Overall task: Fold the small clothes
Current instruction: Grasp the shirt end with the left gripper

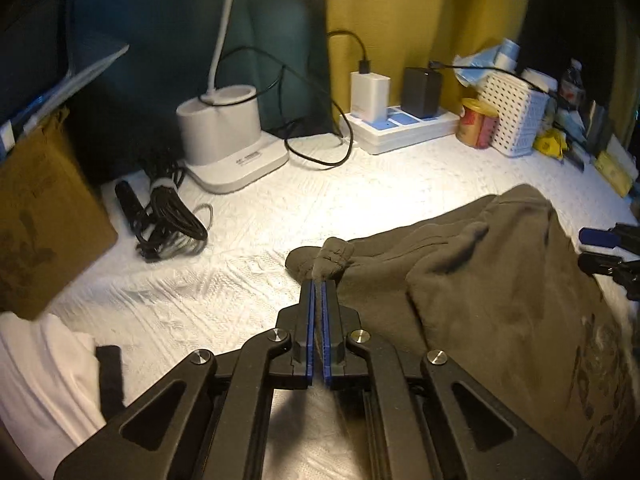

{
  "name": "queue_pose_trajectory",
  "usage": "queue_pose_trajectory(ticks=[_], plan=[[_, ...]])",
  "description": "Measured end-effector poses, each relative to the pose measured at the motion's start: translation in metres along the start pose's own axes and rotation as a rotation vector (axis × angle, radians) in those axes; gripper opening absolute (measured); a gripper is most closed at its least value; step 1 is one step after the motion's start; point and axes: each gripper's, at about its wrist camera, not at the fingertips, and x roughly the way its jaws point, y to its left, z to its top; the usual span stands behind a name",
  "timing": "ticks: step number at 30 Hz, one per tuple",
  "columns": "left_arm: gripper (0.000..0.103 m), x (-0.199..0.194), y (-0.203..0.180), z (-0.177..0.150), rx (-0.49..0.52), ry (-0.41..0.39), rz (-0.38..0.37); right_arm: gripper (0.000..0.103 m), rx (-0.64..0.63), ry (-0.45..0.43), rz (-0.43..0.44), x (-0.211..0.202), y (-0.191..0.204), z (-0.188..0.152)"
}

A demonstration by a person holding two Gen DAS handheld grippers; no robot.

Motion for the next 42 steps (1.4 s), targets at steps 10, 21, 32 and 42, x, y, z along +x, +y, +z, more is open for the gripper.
queue_pose_trajectory(ticks=[10,21,32,42], plan=[[0.063,-0.021,-0.011,0.01,-0.094,-0.06,-0.111,0.058,0.012,-0.001,0.006,0.014,-0.004,0.014],[0.002,0.015,-0.037,0.002,-0.001,0.033,-0.178,0.058,0.029,0.015,0.04,0.028,-0.006,0.02],[0.006,0.014,-0.016,0.009,-0.059,0.052,-0.161,0.058,0.017,0.025,0.045,0.043,-0.001,0.027],[0.07,-0.002,0.018,-0.008,-0.167,0.043,-0.09,0.064,0.016,0.033,0.044,0.05,0.001,0.031]])
